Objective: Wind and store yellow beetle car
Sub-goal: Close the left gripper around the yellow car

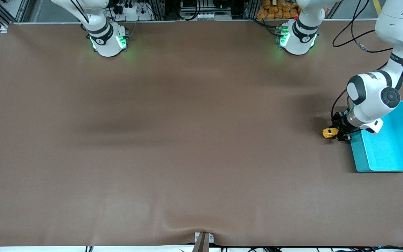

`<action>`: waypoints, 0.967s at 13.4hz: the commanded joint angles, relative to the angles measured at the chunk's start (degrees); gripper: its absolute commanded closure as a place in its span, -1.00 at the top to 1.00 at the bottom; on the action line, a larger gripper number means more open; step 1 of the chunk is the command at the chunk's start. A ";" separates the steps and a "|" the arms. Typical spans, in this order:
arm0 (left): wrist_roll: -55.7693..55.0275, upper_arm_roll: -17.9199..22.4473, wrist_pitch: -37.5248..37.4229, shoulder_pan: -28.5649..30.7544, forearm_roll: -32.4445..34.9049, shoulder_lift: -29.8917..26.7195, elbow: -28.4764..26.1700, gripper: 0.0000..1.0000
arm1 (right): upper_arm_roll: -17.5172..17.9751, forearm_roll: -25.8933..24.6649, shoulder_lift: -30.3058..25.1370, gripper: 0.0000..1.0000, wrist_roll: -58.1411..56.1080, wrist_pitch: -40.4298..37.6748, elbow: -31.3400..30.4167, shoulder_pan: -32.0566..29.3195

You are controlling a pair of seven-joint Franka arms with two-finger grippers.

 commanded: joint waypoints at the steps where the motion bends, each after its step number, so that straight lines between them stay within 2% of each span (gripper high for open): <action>1: -5.09 -0.64 -1.70 -0.47 -0.54 -3.53 0.19 -1.00 | 1.96 0.27 -2.92 1.00 2.34 1.59 -3.69 -1.81; 5: -5.98 -0.47 -14.25 -6.53 -0.45 -5.56 5.62 -1.00 | 2.22 0.18 -4.15 1.00 2.34 2.39 -5.11 -1.90; 8: -5.98 -0.73 -24.27 -6.89 4.71 -6.27 11.60 -1.00 | 5.99 0.09 -4.33 1.00 2.42 2.30 -5.11 -5.14; 13: -1.26 -0.91 -33.69 -6.54 10.27 -7.14 17.15 -1.00 | 6.09 -0.26 -4.24 1.00 2.60 2.12 -5.02 -4.80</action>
